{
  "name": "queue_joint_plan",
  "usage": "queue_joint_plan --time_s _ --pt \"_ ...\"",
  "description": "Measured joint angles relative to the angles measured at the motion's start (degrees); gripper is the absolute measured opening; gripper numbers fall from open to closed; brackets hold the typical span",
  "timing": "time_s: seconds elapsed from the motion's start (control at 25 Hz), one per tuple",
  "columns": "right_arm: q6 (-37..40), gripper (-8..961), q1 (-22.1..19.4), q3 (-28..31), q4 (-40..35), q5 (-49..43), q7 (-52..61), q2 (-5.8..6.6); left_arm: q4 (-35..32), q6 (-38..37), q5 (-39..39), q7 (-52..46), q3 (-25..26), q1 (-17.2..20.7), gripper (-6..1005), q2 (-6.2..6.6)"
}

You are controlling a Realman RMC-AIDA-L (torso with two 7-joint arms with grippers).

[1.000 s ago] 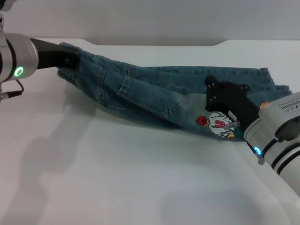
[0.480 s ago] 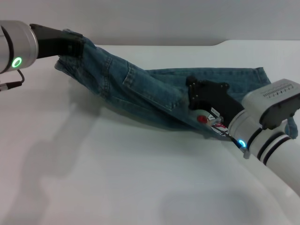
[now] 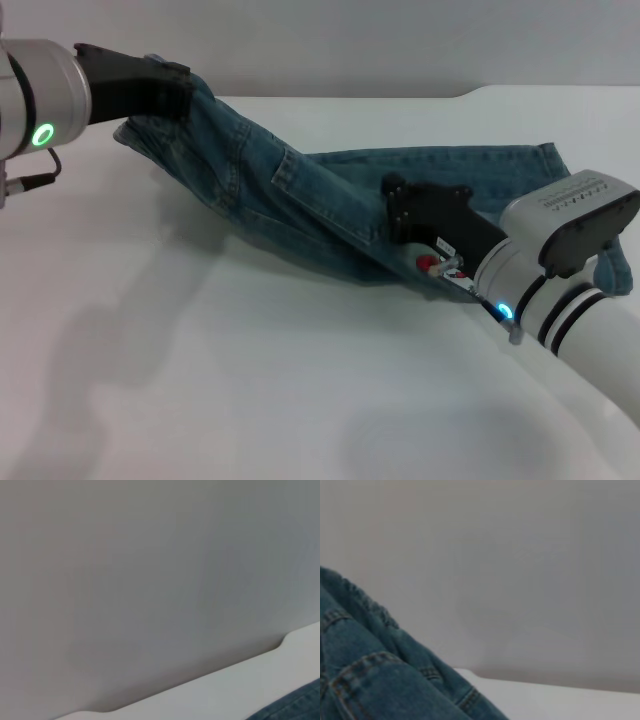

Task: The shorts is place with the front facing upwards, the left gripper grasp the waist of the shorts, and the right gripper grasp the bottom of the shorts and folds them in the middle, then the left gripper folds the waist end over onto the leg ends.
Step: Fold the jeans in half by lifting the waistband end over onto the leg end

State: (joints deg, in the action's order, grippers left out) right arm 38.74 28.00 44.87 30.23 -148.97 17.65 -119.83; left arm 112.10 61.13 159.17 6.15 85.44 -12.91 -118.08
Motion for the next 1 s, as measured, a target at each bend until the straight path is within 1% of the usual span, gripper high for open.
queue_joint_plan --time_s 0.16,0.4,0.6,1.0 --pt "-0.54 -1 1.2 -2.13 -0.85 0.0 3.43 0.01 0.22 -0.26 -0.37 0.0 -0.73 0.0 37 -0.02" --pt "-4.1 -1 4.24 -6.47 -1.32 0.0 8.5 0.03 2.24 -0.76 -0.66 -0.3 -2.27 0.12 41 -0.11" --pt "-5.93 -1 6.17 -8.96 -1.39 0.0 11.62 0.0 2.81 -1.66 -2.03 -0.58 -3.17 -0.26 44 -0.03" --pt "-7.31 -1 9.04 -12.3 0.13 -0.01 14.07 -0.04 2.65 -4.07 -3.52 -0.12 -4.44 -1.32 50 0.05"
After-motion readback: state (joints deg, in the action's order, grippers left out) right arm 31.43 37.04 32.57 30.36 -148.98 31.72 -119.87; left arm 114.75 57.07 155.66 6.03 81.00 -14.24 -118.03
